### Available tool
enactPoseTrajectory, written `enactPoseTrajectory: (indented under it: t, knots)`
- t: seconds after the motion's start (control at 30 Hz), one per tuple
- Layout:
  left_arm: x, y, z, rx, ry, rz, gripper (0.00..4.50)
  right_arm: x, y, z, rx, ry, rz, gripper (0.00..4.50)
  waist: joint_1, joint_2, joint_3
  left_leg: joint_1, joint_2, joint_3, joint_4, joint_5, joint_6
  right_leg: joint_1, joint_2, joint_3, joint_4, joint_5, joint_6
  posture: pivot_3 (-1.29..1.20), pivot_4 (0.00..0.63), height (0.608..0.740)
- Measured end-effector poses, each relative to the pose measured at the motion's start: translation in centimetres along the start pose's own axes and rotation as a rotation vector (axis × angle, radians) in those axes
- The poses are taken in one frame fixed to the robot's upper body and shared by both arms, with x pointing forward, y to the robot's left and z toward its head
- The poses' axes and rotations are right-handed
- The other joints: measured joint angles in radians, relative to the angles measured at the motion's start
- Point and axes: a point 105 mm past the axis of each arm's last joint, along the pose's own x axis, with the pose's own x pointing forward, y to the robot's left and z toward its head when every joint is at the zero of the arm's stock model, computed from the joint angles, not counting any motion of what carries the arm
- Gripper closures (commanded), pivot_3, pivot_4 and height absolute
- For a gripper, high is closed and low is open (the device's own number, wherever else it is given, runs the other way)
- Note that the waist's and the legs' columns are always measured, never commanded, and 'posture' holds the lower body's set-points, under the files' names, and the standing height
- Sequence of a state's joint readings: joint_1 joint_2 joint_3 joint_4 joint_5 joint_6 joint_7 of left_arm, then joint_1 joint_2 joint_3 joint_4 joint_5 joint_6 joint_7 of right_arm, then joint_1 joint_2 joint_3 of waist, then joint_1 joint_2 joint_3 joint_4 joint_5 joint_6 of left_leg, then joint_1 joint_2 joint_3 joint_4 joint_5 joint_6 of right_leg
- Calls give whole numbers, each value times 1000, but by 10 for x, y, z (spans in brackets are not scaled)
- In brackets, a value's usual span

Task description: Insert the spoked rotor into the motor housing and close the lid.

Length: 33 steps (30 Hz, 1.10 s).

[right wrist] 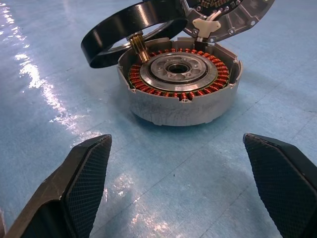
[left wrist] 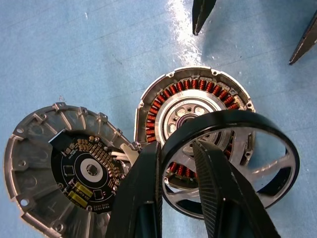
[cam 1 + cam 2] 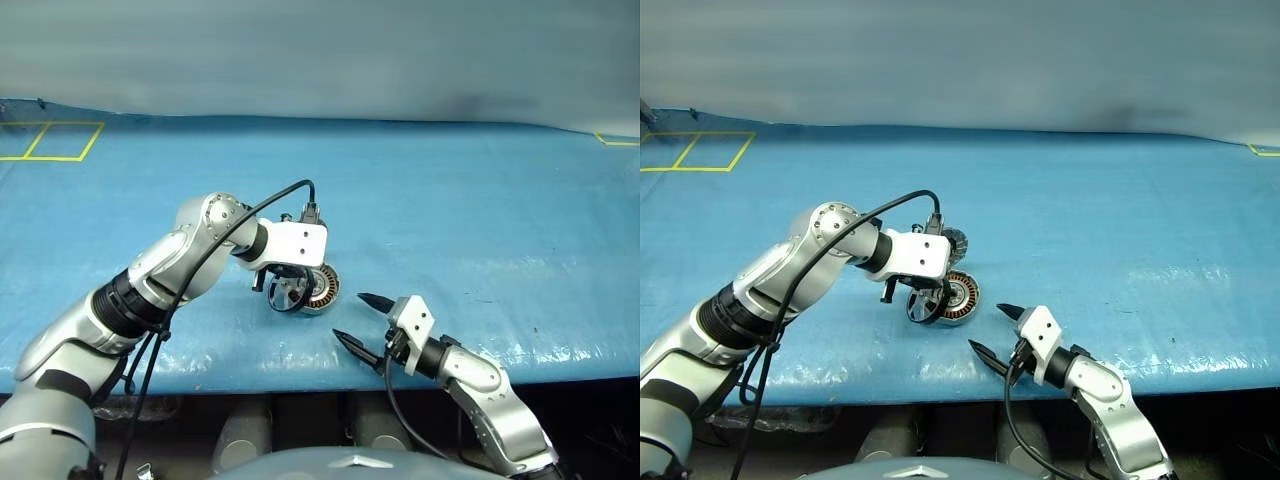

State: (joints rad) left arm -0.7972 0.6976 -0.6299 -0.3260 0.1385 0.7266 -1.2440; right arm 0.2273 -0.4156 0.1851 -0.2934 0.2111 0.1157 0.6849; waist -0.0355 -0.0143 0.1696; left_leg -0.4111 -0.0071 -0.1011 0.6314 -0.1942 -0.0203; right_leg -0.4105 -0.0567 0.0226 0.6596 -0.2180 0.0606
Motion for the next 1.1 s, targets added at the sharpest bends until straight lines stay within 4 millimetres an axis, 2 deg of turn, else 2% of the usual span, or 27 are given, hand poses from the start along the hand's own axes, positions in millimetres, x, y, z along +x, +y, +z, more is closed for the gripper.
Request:
enactPoseTrajectory:
  t: [0.3, 0.63, 1.1]
  knots:
    - [-3, -5, 1, 12, -16, -19, 3457, 2, -4, -1, -10, 8, -31, 0, 0, 0, 0, 0, 0, 0, 0, 0, 0, 0, 0, 0, 0, 0, 0, 0, 150, 740]
    - [-2, -13, -7, 17, 3, -45, 3457, 3, -5, -2, -22, 14, -40, 0, 1, 0, 0, 0, 0, 0, 0, 0, 0, 0, 0, 0, 0, 0, 0, 0, 150, 740]
    - [1, -17, -1, 50, -12, -26, 3457, 3, -5, -4, -12, 18, -57, 0, 0, 0, 0, 0, 0, 0, 0, 0, 0, 0, 0, 0, 0, 0, 0, 0, 150, 740]
